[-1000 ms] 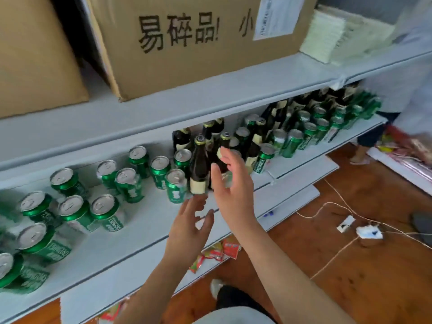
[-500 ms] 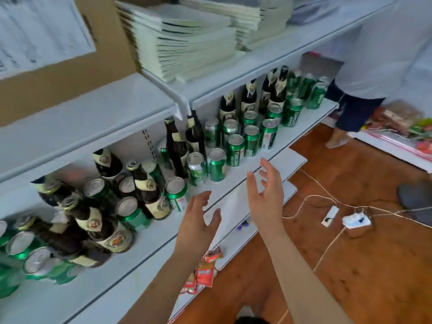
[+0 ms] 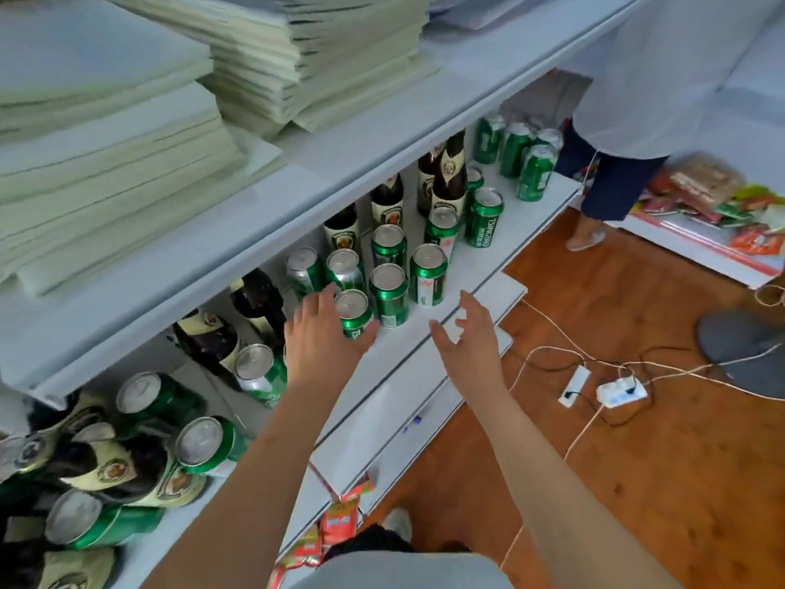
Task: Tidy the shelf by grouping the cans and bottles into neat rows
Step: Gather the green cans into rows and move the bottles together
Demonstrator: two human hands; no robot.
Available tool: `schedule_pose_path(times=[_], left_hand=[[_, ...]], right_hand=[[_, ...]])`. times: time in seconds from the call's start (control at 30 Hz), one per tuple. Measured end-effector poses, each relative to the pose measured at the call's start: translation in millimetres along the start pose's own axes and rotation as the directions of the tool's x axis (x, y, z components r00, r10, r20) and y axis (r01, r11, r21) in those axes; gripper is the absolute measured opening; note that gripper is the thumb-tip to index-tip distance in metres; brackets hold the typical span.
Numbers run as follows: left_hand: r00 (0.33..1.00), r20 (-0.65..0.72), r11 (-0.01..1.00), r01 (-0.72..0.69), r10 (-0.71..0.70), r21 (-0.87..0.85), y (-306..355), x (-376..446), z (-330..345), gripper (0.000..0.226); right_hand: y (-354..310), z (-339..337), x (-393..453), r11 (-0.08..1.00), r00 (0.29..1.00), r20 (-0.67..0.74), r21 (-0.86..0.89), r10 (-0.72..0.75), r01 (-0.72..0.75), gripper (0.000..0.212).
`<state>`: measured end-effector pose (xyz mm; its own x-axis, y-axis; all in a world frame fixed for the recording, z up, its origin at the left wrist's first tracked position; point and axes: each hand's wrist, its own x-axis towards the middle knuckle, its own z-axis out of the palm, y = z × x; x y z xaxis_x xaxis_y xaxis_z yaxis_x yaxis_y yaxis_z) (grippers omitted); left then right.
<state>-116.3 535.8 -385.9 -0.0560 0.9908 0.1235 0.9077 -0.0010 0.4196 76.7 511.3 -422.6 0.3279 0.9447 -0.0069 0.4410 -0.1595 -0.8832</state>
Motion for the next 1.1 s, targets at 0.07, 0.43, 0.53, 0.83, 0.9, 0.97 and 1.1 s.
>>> schedule_pose_path(times=[0.07,0.43,0.53,0.83,0.9,0.97,1.1], left_hand=[[0.995,0.087,0.991,0.027,-0.039,0.134,1.3,20.1,11.5,0.081],[0.973,0.173,0.957,0.102,-0.153,0.27,6.7,55.9,29.3,0.066],[0.981,0.103,0.985,0.156,-0.163,0.077,14.6,46.7,18.4,0.067],[0.875,-0.005,0.737,0.404,-0.484,-0.542,50.4,9.2,-11.0,0.069],[0.836,0.035,0.572,0.405,-0.548,-0.714,54.2,-0.6,-14.3,0.065],[0.821,0.086,0.372,0.347,-0.565,-0.861,60.2,-12.6,-13.9,0.057],[0.762,0.227,-0.057,0.243,-0.607,-0.968,75.5,-39.8,-15.7,0.05]], right_hand=[[4.8,-7.0,20.0,0.999,1.0,0.005,-0.044,-0.002,0.003,0.072],[25.4,-1.7,141.9,0.978,0.91,0.397,-0.113,-0.116,0.174,0.089],[32.0,3.1,160.1,0.976,0.869,0.468,-0.057,-0.161,0.212,0.077],[31.9,-20.9,167.6,0.983,0.85,0.5,0.151,-0.166,0.103,0.052],[20.9,-33.4,160.1,0.961,0.863,0.488,0.277,-0.129,-0.013,0.036],[8.0,-41.5,149.8,0.906,0.842,0.53,0.399,-0.102,-0.142,0.03],[-17.5,-41.8,128.3,0.853,0.752,0.656,0.427,-0.063,-0.3,0.059]])
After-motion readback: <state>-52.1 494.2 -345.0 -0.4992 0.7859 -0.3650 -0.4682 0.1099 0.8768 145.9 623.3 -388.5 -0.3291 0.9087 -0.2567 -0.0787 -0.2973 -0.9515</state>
